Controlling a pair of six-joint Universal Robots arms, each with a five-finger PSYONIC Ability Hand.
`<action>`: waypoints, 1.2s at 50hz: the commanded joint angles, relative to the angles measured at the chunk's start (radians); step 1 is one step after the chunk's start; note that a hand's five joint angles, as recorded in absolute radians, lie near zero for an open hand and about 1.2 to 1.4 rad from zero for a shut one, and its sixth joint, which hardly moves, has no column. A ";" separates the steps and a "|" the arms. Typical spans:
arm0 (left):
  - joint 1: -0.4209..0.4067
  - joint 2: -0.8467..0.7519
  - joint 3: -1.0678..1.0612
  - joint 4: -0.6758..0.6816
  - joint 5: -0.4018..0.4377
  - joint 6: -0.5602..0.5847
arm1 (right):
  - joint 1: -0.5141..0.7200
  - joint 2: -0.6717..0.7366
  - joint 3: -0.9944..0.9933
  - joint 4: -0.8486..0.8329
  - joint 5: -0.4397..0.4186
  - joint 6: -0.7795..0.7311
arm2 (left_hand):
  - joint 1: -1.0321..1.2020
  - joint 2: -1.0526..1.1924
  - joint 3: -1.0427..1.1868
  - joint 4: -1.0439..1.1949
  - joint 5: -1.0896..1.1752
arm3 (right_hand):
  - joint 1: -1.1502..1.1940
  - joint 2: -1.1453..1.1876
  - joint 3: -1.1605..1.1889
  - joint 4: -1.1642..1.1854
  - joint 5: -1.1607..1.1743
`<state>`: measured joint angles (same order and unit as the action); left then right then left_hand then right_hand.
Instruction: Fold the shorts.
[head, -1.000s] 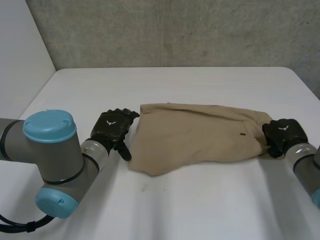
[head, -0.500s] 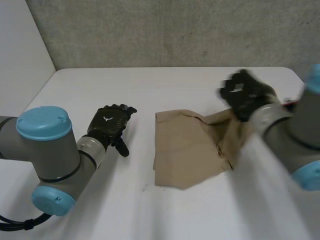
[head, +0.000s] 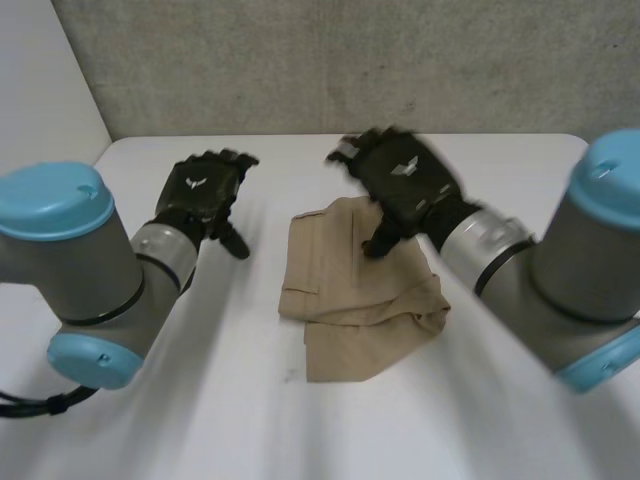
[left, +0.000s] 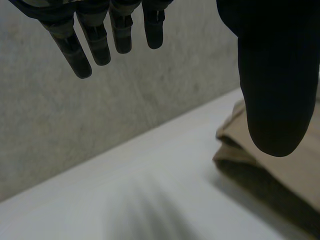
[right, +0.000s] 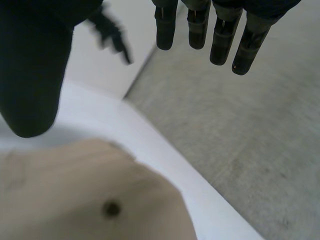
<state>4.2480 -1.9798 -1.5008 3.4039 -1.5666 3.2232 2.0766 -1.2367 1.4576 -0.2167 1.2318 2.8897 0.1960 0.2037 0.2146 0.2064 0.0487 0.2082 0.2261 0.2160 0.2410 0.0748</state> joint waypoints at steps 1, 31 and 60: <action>-0.079 -0.046 0.143 -0.012 0.005 -0.091 | -0.084 0.072 -0.088 0.066 0.002 0.289 | -0.009 -0.017 -0.028 -0.019 -0.036 | -0.034 -0.052 -0.041 -0.066 -0.075; -0.155 -0.522 0.582 -0.532 -0.009 -0.102 | -0.090 0.493 -0.513 0.514 0.101 -0.033 | -0.006 -0.014 -0.025 -0.016 -0.033 | -0.034 -0.052 -0.041 -0.066 -0.075; -0.212 -0.447 0.430 -0.362 -0.178 -0.007 | -0.092 0.445 -0.310 0.312 0.052 -0.351 | -0.009 -0.017 -0.028 -0.019 -0.036 | -0.034 -0.052 -0.041 -0.066 -0.075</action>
<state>4.0299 -2.4106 -1.0701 3.0193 -1.7377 3.1549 1.9852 -0.7636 1.0973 0.1441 1.2796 2.5284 0.1682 0.2037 0.2146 0.2064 0.0487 0.1425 0.2072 0.1872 0.2410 0.0723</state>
